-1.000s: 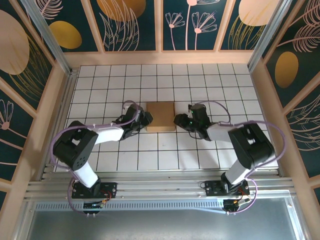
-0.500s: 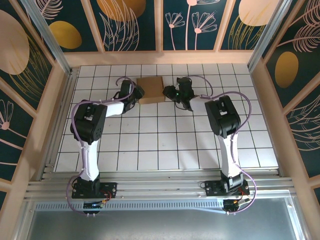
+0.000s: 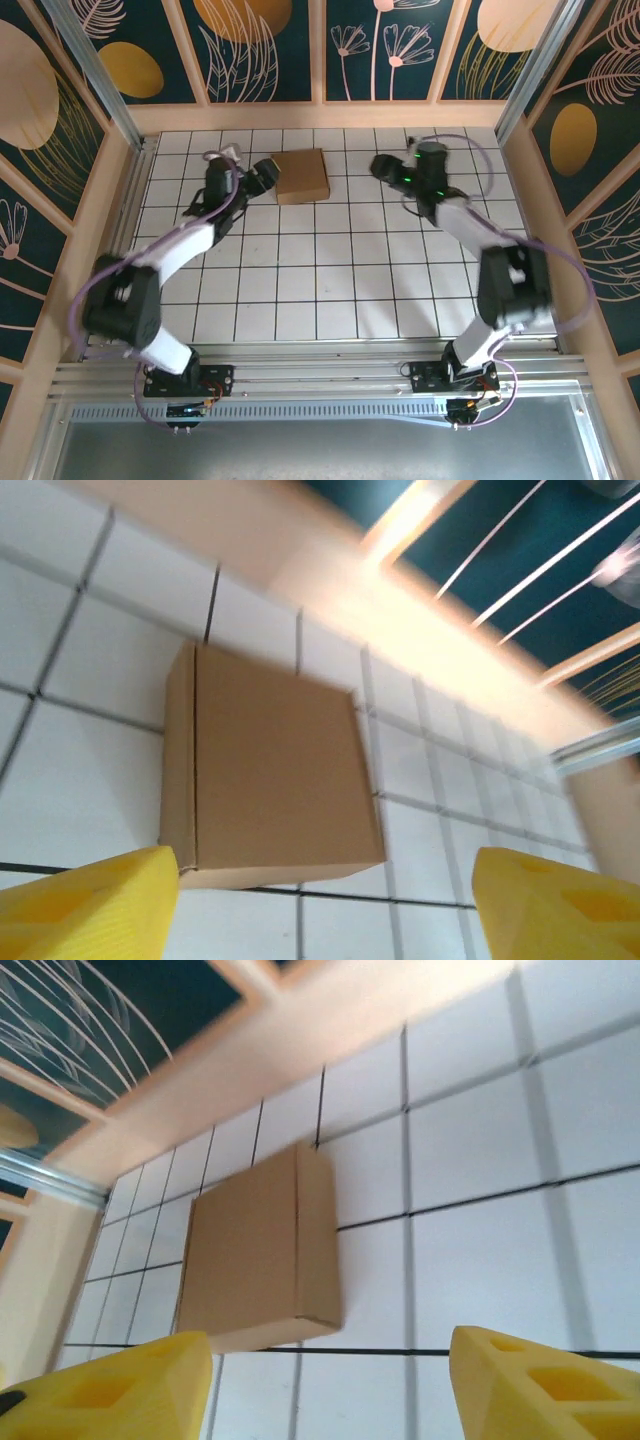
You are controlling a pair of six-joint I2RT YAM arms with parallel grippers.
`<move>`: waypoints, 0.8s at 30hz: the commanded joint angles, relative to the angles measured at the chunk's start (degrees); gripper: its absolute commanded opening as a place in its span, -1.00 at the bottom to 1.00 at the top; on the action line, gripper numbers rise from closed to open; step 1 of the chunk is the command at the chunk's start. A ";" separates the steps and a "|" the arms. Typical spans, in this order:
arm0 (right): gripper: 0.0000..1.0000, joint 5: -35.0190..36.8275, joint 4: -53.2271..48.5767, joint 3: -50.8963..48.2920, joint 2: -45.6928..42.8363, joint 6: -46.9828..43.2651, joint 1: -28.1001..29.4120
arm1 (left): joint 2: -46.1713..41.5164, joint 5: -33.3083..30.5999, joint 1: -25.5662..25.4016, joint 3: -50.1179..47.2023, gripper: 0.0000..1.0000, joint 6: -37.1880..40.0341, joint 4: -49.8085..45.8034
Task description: Fold the paper box
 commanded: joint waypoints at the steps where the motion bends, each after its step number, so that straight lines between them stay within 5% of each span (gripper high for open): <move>1: 0.38 11.90 0.09 -14.18 -10.76 -11.99 -4.63 | -12.69 -9.61 0.03 -10.12 0.65 8.70 0.41; 7: 0.64 23.55 13.90 -33.97 -23.00 -10.98 -13.90 | -27.90 -31.47 0.07 -27.43 0.62 17.25 2.63; 10: 0.70 27.34 31.11 -41.78 -19.50 -16.69 -14.52 | -30.15 -42.40 0.00 -34.22 0.64 21.10 8.18; 12: 0.78 26.52 37.15 -42.13 -13.80 -18.08 -14.60 | -29.56 -45.46 0.09 -39.16 0.90 27.75 18.41; 15: 0.98 25.89 42.80 -38.25 -4.71 -19.57 -14.55 | -24.13 -46.74 1.10 -40.55 0.97 36.56 28.12; 18: 0.98 22.94 51.27 -39.57 -0.95 -24.39 -13.08 | -15.55 -42.97 4.76 -40.73 0.98 38.04 35.57; 22: 0.98 19.38 81.67 -54.16 2.18 -23.12 -15.01 | -8.24 -32.24 9.74 -42.99 0.98 39.09 50.86; 24: 0.98 21.16 78.39 -53.86 0.39 -21.90 -15.36 | -5.19 -23.69 14.51 -43.70 0.98 35.57 55.00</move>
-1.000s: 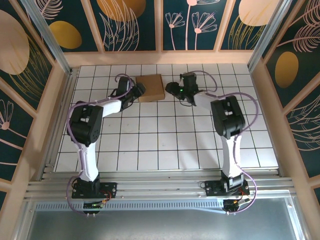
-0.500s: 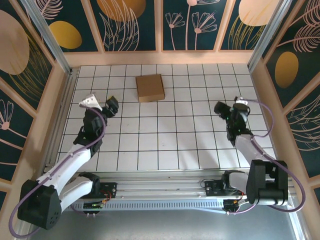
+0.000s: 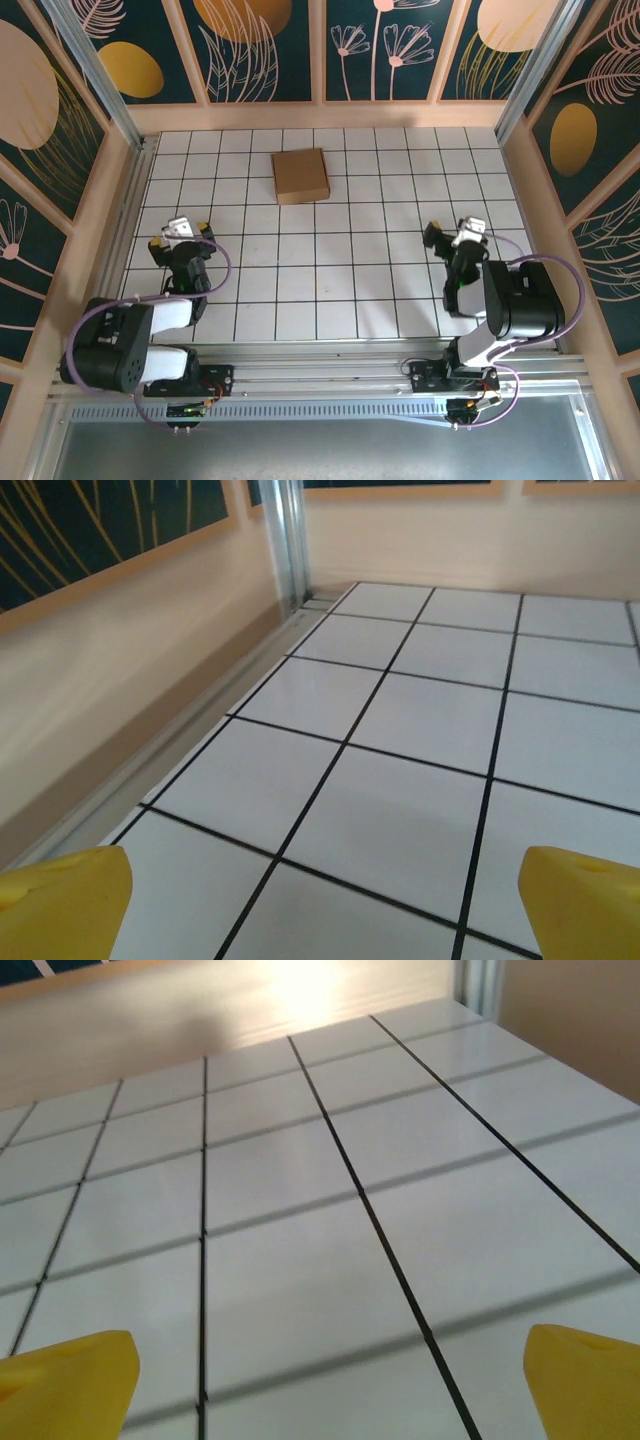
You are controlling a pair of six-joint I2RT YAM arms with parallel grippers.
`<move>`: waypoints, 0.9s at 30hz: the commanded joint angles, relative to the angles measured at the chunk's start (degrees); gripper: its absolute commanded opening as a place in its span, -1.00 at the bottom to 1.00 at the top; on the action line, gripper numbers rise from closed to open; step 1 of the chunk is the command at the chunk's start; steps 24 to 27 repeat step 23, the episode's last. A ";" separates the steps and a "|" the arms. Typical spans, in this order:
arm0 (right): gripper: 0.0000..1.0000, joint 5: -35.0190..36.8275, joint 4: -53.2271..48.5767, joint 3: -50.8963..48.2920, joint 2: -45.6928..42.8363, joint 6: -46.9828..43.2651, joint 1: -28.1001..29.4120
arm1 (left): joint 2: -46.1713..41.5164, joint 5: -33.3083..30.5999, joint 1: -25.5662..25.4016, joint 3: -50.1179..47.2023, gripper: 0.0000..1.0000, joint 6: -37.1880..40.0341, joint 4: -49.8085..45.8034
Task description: Fold the paper box
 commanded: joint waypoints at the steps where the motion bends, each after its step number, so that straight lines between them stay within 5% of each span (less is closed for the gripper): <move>1: 0.98 1.56 16.58 -0.72 1.83 -1.58 0.25 | 5.97 12.61 6.00 -1.28 0.97 -1.89 18.46; 3: 0.99 0.81 8.27 2.55 0.73 -2.12 0.73 | 11.20 15.22 7.17 -2.15 0.97 -1.92 27.00; 5: 0.98 -0.16 10.04 2.04 1.12 -3.70 1.58 | 9.17 16.36 7.18 1.63 0.97 -1.66 15.45; 27: 0.98 -0.45 10.69 1.50 1.06 -3.48 1.40 | 9.47 18.41 7.04 1.76 0.98 -0.57 16.11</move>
